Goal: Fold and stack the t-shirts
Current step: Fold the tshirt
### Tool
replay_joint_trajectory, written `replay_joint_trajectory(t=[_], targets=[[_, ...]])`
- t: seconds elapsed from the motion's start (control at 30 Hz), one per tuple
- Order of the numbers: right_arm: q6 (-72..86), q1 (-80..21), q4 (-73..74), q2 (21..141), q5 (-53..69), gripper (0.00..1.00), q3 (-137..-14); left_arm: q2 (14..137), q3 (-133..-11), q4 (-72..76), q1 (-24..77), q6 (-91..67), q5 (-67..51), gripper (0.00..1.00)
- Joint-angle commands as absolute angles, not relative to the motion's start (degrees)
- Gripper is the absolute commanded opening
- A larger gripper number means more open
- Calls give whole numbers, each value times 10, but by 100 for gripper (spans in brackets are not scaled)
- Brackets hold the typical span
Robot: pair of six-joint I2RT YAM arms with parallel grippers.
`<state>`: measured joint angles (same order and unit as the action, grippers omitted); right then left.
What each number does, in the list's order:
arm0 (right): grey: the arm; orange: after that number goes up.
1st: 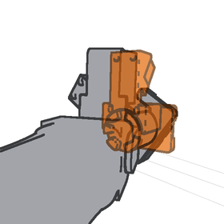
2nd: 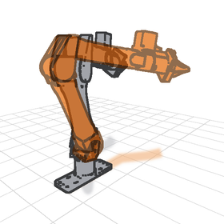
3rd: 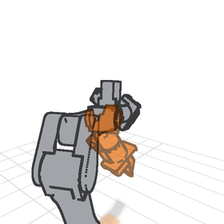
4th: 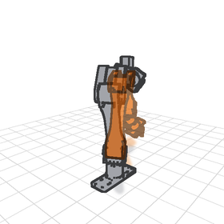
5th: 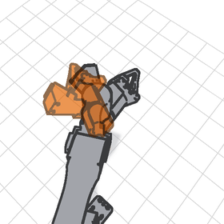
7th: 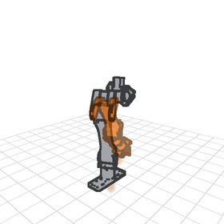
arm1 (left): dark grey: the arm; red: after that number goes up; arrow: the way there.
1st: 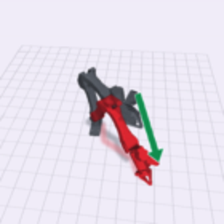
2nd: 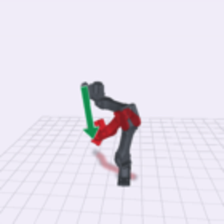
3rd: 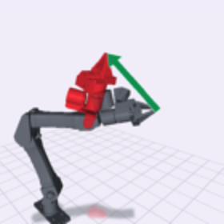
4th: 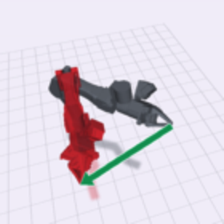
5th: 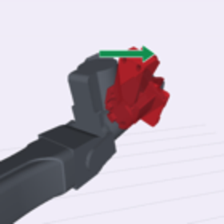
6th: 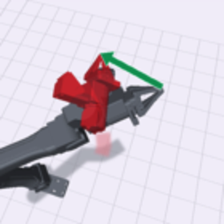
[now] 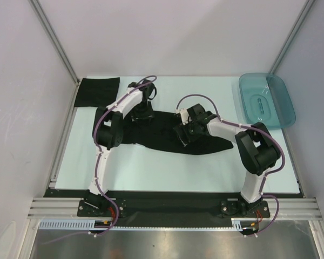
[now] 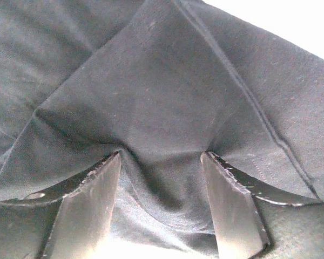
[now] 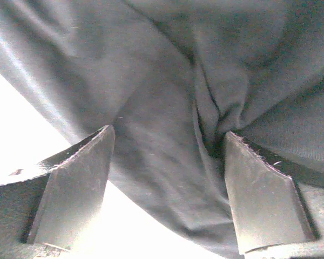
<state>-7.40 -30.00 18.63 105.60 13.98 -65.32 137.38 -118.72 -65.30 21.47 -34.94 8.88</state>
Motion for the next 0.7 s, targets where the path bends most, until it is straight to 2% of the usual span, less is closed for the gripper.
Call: replay_joint_trajectory(t=[0.0, 0.03, 0.13, 0.23, 0.33, 0.47, 0.67], targets=[[28, -353, 305, 1085, 177, 82, -622, 1364, -1111, -518, 235, -347, 81, 70], [37, -352, 309, 1088, 172, 82, -630, 1325, -1048, -504, 231, -353, 83, 70], [47, -346, 336, 1107, 151, 83, -670, 1259, -962, -468, 215, -373, 96, 71], [50, -340, 357, 1113, 140, 84, -690, 1227, -910, -457, 195, -376, 112, 72], [45, -341, 355, 1084, 133, 87, -688, 1185, -886, -448, 179, -359, 130, 74], [32, -334, 362, 1042, 113, 88, -705, 1135, -916, -476, 179, -339, 130, 76], [31, -289, 379, 1013, 111, 91, -747, 1048, -921, -504, 178, -349, 128, 85]])
